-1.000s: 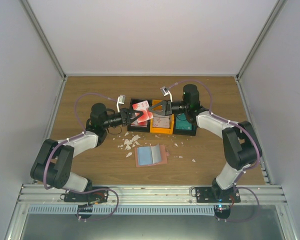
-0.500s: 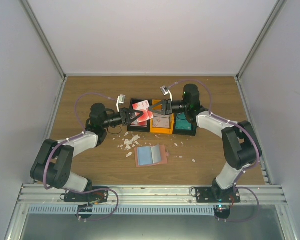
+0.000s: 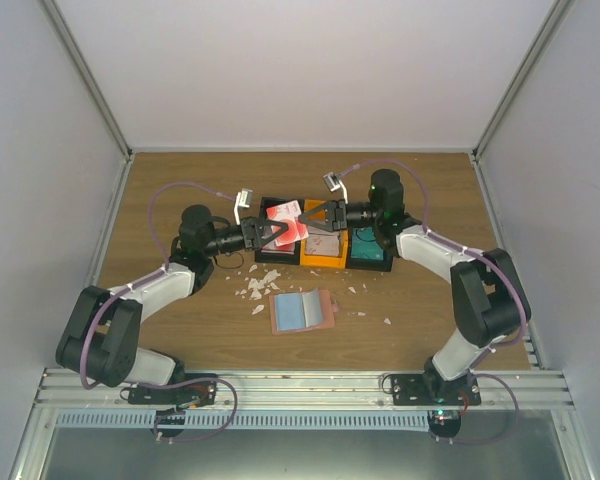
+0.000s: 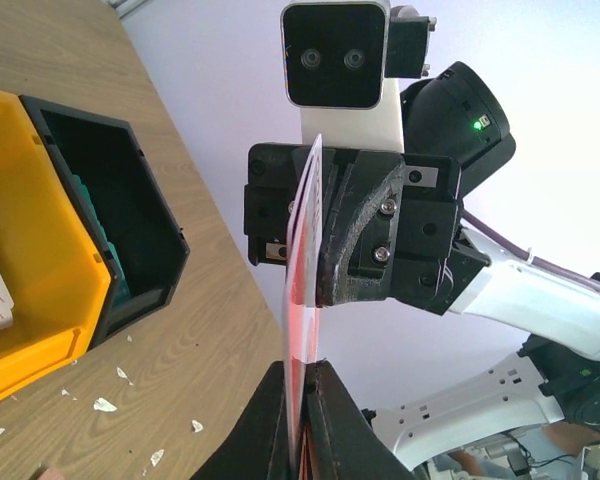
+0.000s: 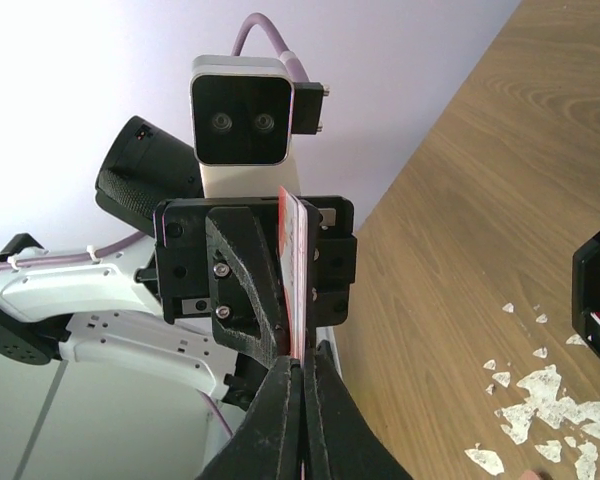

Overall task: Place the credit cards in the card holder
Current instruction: Pick up the credit card from the storage box, then insert the credit card into the card holder.

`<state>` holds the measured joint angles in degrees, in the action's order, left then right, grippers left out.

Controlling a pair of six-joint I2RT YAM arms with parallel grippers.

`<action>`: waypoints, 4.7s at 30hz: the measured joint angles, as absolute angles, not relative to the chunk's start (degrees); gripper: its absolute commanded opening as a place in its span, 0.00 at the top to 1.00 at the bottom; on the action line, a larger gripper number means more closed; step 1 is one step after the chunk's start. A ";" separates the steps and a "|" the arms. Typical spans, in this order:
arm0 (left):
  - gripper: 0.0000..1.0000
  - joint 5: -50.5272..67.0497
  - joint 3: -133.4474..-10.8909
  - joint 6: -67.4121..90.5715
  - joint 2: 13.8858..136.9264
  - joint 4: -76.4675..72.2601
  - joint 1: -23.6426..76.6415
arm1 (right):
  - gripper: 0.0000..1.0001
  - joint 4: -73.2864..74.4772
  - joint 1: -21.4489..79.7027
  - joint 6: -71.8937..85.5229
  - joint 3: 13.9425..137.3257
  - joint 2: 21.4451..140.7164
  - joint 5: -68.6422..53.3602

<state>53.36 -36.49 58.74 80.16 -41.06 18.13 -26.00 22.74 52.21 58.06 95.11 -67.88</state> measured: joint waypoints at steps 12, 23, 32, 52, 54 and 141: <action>0.95 54.30 -36.29 58.48 79.85 -36.67 16.69 | 0.99 -25.47 16.25 53.45 58.02 92.20 -67.61; 1.00 52.75 -36.29 54.30 78.70 -28.71 16.60 | 1.00 -17.45 16.21 48.16 58.06 90.65 -63.72; 1.00 42.09 -32.77 43.79 69.76 -10.72 17.85 | 0.99 -2.42 17.89 38.11 52.66 80.97 -51.77; 1.00 30.33 -19.79 43.03 64.93 -0.58 30.79 | 0.99 -4.84 37.41 48.95 32.03 78.81 -32.34; 1.00 30.28 -19.18 42.98 64.99 -0.58 30.79 | 1.00 -5.82 37.78 49.63 31.57 79.79 -31.92; 1.00 30.04 -15.11 43.03 66.26 -1.17 30.83 | 0.72 -16.14 45.78 50.30 34.06 96.86 -32.40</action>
<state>30.04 -15.11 43.03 66.26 -1.17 30.83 -16.14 45.78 50.30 34.06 96.86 -32.40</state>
